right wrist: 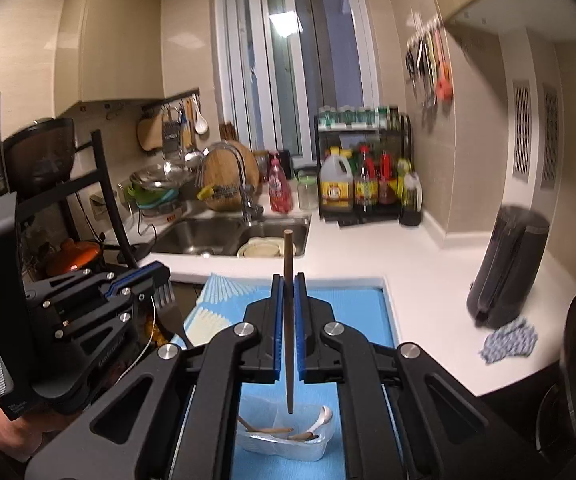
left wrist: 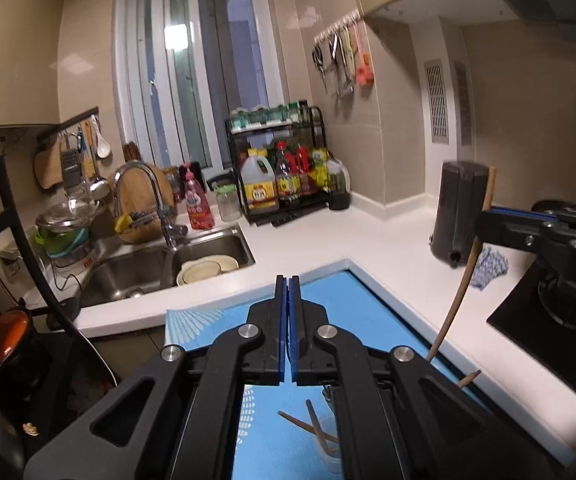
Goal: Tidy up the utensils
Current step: 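Open both tools to drop the fork and chopstick into the container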
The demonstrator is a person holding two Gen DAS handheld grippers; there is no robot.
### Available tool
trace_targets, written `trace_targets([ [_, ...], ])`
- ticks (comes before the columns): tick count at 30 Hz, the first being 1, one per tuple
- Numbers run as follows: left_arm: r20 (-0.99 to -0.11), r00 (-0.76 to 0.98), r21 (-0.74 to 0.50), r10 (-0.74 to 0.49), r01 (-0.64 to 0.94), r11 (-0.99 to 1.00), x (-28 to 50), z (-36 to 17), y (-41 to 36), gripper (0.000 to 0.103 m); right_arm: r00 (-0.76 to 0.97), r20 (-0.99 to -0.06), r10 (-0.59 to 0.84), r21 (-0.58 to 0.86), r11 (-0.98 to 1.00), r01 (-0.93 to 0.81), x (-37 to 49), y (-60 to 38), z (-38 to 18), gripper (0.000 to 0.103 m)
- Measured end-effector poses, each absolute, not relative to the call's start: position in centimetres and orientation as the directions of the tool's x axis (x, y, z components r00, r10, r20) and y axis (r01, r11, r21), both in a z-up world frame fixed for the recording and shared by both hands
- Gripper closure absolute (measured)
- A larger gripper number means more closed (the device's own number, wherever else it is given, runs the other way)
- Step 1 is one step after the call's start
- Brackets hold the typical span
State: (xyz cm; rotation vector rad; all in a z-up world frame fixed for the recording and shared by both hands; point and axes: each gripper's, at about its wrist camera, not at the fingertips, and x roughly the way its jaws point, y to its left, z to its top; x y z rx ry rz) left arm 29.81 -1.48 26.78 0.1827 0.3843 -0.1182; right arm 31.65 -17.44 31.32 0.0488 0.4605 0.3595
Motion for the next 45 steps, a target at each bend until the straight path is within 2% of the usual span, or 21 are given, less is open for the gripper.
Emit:
trace_targets([
  [6, -0.461, 0.883, 0.228, -0.087, 0.212, 0.95, 30.4, 21.2, -3.6, 0.102, 0.786, -0.514, 0.345, 0.143, 0.937, -0.318, 33.8, -17.2, 26.2, 0.097],
  [11, -0.532, 0.838, 0.201, -0.124, 0.267, 0.943, 30.5, 18.4, -3.7, 0.101, 0.741, -0.577, 0.342, 0.141, 0.936, -0.322, 34.4, -16.6, 23.2, 0.092],
  [14, -0.535, 0.836, 0.197, -0.126, 0.268, 0.943, 30.1, 18.0, -3.5, 0.095, 0.744, -0.579, 0.332, 0.145, 0.941, -0.307, 34.1, -17.0, 22.8, 0.088],
  [16, -0.523, 0.84, 0.182, -0.142, 0.273, 0.945, 29.6, 18.5, -3.3, 0.095, 0.746, -0.58, 0.328, 0.145, 0.942, -0.302, 33.8, -17.2, 22.9, 0.082],
  [18, -0.511, 0.845, 0.164, -0.156, 0.274, 0.948, 29.3, 19.0, -2.9, 0.094, 0.75, -0.581, 0.317, 0.13, 0.945, -0.299, 33.5, -17.3, 23.1, 0.082],
  [20, -0.505, 0.849, 0.159, -0.156, 0.269, 0.95, 29.0, 19.2, -2.7, 0.088, 0.755, -0.577, 0.311, 0.127, 0.948, -0.293, 33.1, -17.5, 23.5, 0.082],
  [27, -0.456, 0.874, 0.1, -0.167, 0.236, 0.966, 26.4, 21.1, -1.0, 0.087, 0.785, -0.54, 0.305, 0.126, 0.951, -0.282, 31.1, -18.8, 25.7, 0.081],
  [30, -0.424, 0.896, 0.087, -0.133, 0.187, 0.979, 23.8, 21.8, -0.6, 0.078, 0.814, -0.495, 0.304, 0.113, 0.951, -0.286, 28.4, -19.4, 27.1, 0.081],
  [33, -0.418, 0.901, 0.018, -0.113, 0.132, 0.991, 21.1, 21.6, 0.1, 0.07, 0.851, -0.436, 0.294, 0.111, 0.956, -0.273, 24.5, -20.4, 27.6, 0.079],
  [37, -0.442, 0.893, -0.076, -0.083, 0.055, 0.996, 17.3, 19.4, 0.8, 0.067, 0.878, -0.393, 0.272, 0.13, 0.962, -0.24, 18.4, -21.8, 25.0, 0.076],
  [42, -0.479, 0.876, -0.092, -0.049, 0.005, 0.996, 13.8, 16.4, 0.8, 0.067, 0.864, -0.446, 0.234, 0.169, 0.97, -0.176, 13.8, -23.0, 19.3, 0.075],
  [45, -0.498, 0.865, -0.103, -0.056, 0.005, 0.995, 12.1, 14.8, 0.7, 0.066, 0.852, -0.48, 0.208, 0.142, 0.977, -0.158, 12.1, -23.0, 16.4, 0.075],
])
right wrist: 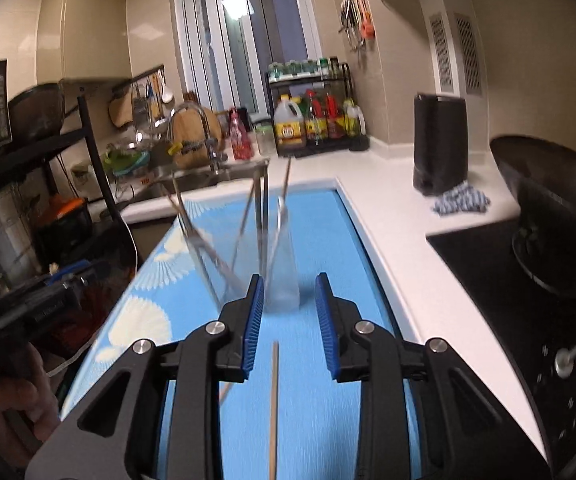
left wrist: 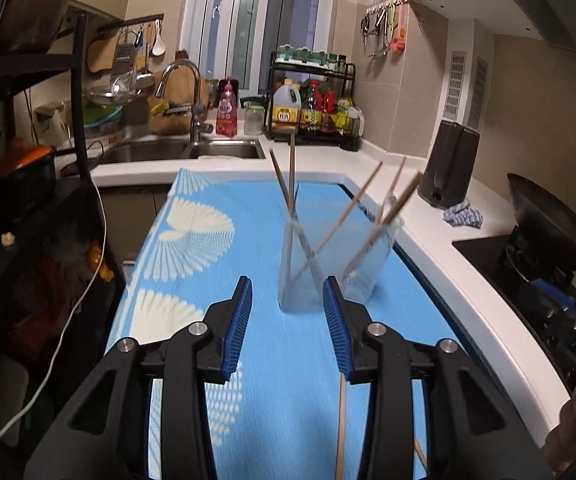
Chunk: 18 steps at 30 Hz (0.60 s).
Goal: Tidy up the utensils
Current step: 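Open both tools to drop the fork and chopstick into the container, then grasp a wooden chopstick with the left tool while the right tool grasps another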
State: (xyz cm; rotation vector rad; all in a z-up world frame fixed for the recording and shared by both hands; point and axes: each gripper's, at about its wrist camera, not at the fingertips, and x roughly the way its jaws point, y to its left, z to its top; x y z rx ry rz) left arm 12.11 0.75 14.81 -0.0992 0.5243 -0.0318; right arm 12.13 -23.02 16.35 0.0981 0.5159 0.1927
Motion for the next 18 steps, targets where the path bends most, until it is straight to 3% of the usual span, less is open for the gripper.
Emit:
trace_targets([
  [7, -0.511, 0.856, -0.113, -0.079, 0.024, 0.993, 8.1, 10.1, 0.8, 0.067, 0.809, -0.551, 0.205, 0.157, 0.977, -0.141, 9.3, -23.3, 10.6, 0.078],
  [9, -0.513, 0.853, -0.122, -0.095, 0.037, 0.992, 6.9, 8.4, 0.7, 0.075, 0.79, -0.57, 0.223, 0.156, 0.974, -0.163, 8.5, -22.8, 8.9, 0.093],
  [10, -0.521, 0.846, -0.135, -0.112, 0.047, 0.99, 6.2, 7.2, 0.6, 0.075, 0.779, -0.582, 0.234, 0.159, 0.972, -0.173, 8.2, -22.6, 8.1, 0.095],
  [14, -0.553, 0.817, -0.184, -0.164, 0.073, 0.98, 4.1, 3.7, -0.3, 0.075, 0.74, -0.628, 0.242, 0.158, 0.97, -0.184, 7.4, -21.7, 5.4, 0.092],
  [18, -0.584, 0.79, -0.149, -0.185, 0.119, 0.982, 2.3, 1.5, -2.3, 0.075, 0.71, -0.66, 0.244, 0.143, 0.969, -0.2, 6.5, -21.0, 3.6, 0.091],
])
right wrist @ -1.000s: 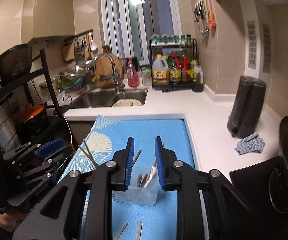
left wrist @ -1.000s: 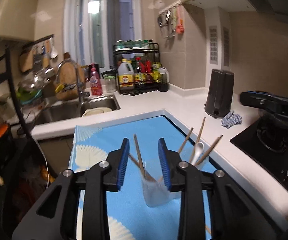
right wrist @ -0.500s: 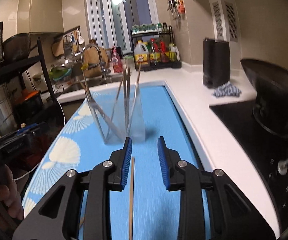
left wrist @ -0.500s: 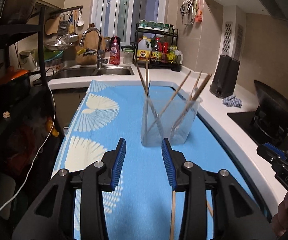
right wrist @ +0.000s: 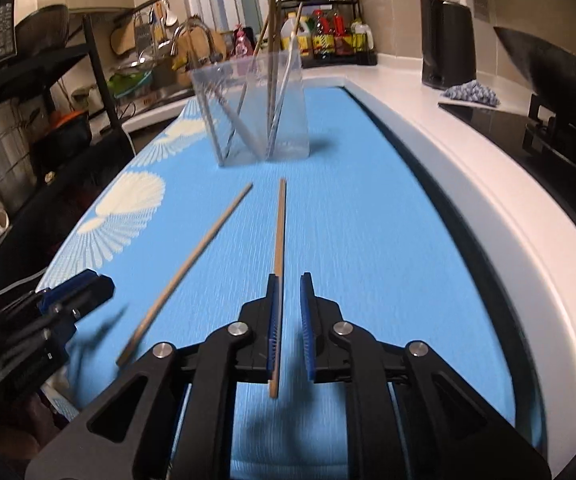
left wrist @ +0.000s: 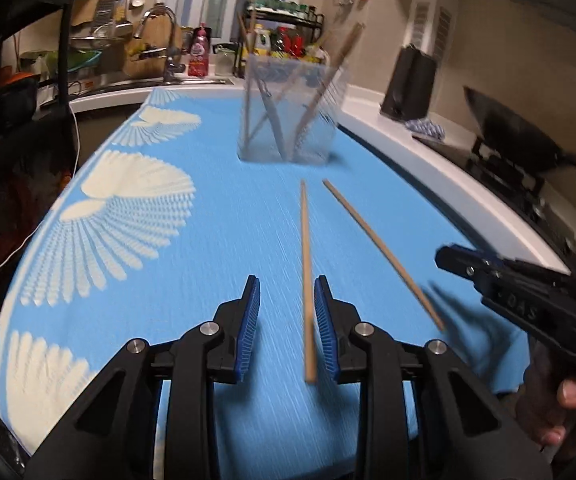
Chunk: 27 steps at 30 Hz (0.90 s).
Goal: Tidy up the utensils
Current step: 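Grasp a wooden chopstick with the left tool while the right tool grasps another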
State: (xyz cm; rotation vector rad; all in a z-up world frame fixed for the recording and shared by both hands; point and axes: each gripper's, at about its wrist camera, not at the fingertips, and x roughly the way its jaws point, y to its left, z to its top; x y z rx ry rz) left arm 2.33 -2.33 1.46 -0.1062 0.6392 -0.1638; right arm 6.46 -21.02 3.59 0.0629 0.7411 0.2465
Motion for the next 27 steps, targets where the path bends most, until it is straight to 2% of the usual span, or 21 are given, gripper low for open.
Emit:
trace_targets([
  [9, -0.606, 0.779, -0.089, -0.163, 0.137, 0.987, 0.9, -0.6, -3.5, 0.076, 0.683, -0.687, 0.248, 0.119, 0.966, -0.231, 5.5, -20.0, 2.1, 0.09],
  [12, -0.609, 0.78, -0.055, -0.142, 0.137, 0.989, 0.7, -1.0, -3.8, 0.082, 0.667, -0.706, 0.237, 0.106, 0.967, -0.232, 5.6, -19.9, 1.4, 0.09],
  [14, -0.608, 0.784, -0.031, -0.127, 0.137, 0.99, 0.5, -1.1, -4.1, 0.095, 0.661, -0.715, 0.228, 0.099, 0.969, -0.228, 5.5, -19.8, 1.1, 0.09],
  [23, -0.597, 0.793, -0.024, -0.123, 0.136, 0.99, 0.0, -1.1, -4.3, 0.096, 0.664, -0.714, 0.222, 0.08, 0.968, -0.237, 5.3, -19.6, 1.1, 0.088],
  [26, -0.588, 0.799, -0.036, -0.128, 0.132, 0.991, 0.0, -0.7, -4.1, 0.096, 0.67, -0.708, 0.222, 0.076, 0.967, -0.241, 5.1, -19.5, 1.0, 0.098],
  [27, -0.585, 0.801, -0.036, -0.127, 0.13, 0.991, 0.0, -0.5, -4.1, 0.096, 0.67, -0.709, 0.221, 0.075, 0.968, -0.24, 5.0, -19.5, 1.1, 0.098],
])
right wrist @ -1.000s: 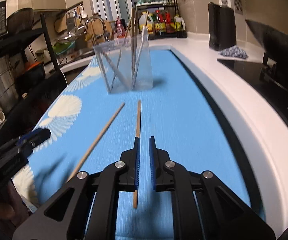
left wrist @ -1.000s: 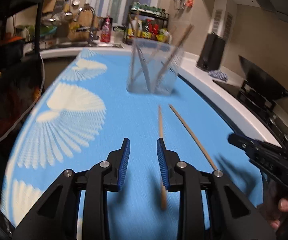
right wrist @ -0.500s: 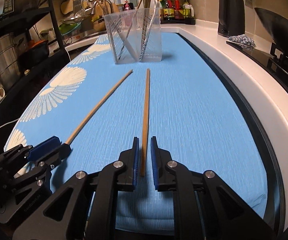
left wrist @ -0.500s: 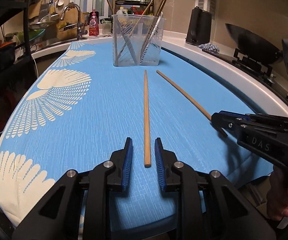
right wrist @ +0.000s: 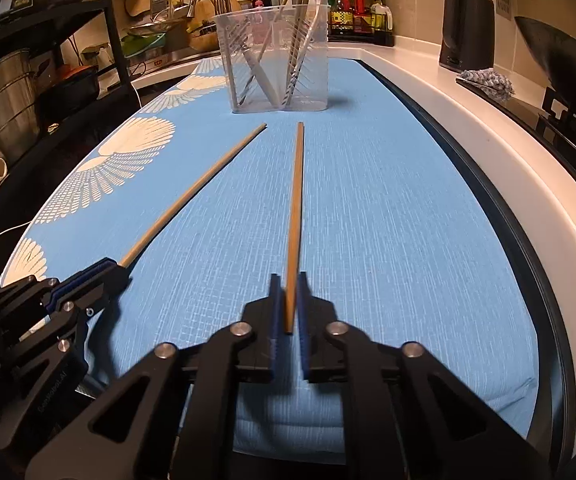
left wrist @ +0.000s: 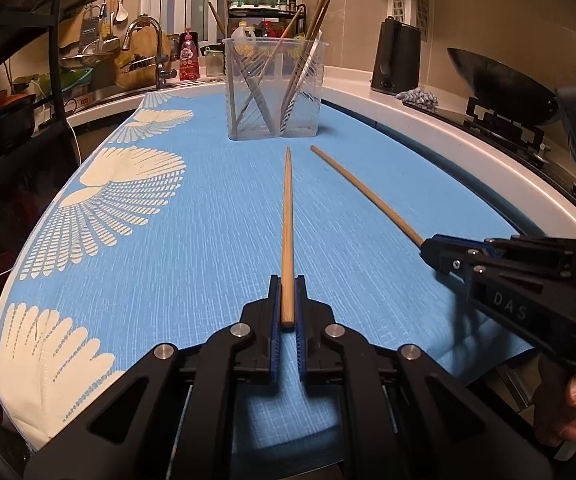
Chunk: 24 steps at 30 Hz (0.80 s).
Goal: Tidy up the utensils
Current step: 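Grasp a wooden chopstick with the left tool while the right tool grasps another, then lift both chopsticks and carry them over the clear container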
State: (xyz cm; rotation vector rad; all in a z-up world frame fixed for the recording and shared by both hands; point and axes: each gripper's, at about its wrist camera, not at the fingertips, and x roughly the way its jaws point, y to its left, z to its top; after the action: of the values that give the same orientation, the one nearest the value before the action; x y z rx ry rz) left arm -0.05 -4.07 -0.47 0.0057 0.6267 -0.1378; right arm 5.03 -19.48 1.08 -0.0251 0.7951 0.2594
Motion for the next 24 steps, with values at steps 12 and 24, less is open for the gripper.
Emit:
trace_targets([
  [12, -0.484, 0.87, 0.017, -0.093, 0.116, 0.993, -0.9, 3.8, -3.9, 0.096, 0.767, -0.605, 0.213, 0.051, 0.972, -0.23, 3.6, -20.7, 6.7, 0.098],
  [24, -0.412, 0.908, 0.01, -0.079, 0.091, 0.996, 0.8, 9.2, -1.6, 0.096, 0.824, -0.52, 0.225, 0.024, 0.968, -0.248, 4.8, -21.2, 13.3, 0.098],
])
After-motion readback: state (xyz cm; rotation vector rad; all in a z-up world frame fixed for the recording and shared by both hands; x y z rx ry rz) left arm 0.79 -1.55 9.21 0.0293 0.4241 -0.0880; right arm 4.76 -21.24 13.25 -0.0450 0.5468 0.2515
